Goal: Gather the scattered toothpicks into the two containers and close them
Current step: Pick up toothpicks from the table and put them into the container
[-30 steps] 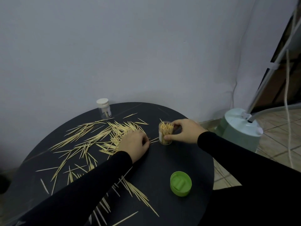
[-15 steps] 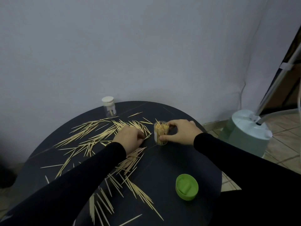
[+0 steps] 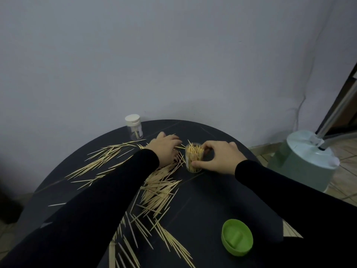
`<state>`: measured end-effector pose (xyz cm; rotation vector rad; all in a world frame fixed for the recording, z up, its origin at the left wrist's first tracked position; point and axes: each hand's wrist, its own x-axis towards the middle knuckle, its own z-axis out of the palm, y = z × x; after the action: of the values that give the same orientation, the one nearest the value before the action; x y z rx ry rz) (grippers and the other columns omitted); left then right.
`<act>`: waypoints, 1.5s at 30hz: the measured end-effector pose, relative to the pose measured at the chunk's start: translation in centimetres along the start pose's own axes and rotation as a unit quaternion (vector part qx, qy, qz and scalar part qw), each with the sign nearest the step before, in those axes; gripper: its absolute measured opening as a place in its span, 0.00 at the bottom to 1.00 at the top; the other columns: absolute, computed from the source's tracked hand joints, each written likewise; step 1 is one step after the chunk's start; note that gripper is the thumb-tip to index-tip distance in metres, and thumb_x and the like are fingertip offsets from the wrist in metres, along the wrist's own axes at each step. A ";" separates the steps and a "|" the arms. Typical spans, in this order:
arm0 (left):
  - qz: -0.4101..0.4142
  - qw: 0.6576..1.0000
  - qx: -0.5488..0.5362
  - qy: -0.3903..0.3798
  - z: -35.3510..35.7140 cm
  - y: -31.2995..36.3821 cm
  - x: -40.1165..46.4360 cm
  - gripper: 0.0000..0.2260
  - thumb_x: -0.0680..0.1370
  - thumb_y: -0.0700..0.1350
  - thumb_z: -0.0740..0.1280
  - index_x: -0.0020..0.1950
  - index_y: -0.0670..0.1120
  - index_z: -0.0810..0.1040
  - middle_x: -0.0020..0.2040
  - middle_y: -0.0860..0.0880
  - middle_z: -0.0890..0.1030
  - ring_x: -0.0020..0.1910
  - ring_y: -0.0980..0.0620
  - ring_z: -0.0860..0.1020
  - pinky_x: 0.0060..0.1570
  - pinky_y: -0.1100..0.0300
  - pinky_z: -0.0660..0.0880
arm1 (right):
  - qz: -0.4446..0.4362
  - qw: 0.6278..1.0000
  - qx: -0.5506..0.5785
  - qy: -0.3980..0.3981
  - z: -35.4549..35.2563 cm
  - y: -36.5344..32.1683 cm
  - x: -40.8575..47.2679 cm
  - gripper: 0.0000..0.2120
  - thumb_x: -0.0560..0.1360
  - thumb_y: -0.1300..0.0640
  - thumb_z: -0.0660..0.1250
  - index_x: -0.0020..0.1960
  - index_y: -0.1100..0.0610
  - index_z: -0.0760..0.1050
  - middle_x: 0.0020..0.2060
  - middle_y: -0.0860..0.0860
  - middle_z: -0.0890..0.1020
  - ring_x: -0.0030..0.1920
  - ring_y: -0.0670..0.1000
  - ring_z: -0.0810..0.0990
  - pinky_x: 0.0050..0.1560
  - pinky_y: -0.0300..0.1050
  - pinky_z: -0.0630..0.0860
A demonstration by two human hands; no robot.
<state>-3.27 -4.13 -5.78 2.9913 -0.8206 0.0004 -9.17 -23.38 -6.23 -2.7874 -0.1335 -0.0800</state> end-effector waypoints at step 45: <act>0.099 0.992 0.052 0.056 1.5 1.7 -4.6 0.14 0.81 0.53 0.58 0.64 0.55 0.76 0.57 0.54 0.77 0.52 0.53 0.69 0.54 0.56 0.71 | 0.023 0.999 -0.022 0.031 -0.8 0.4 -1.1 0.25 0.67 0.29 0.66 0.53 0.46 0.73 0.49 0.43 0.79 0.51 0.46 0.76 0.63 0.51 0.64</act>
<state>-8.11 -3.28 -7.27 2.9568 -1.1312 0.2204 -10.28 -24.17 -5.66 -2.8260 -0.0540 -0.1601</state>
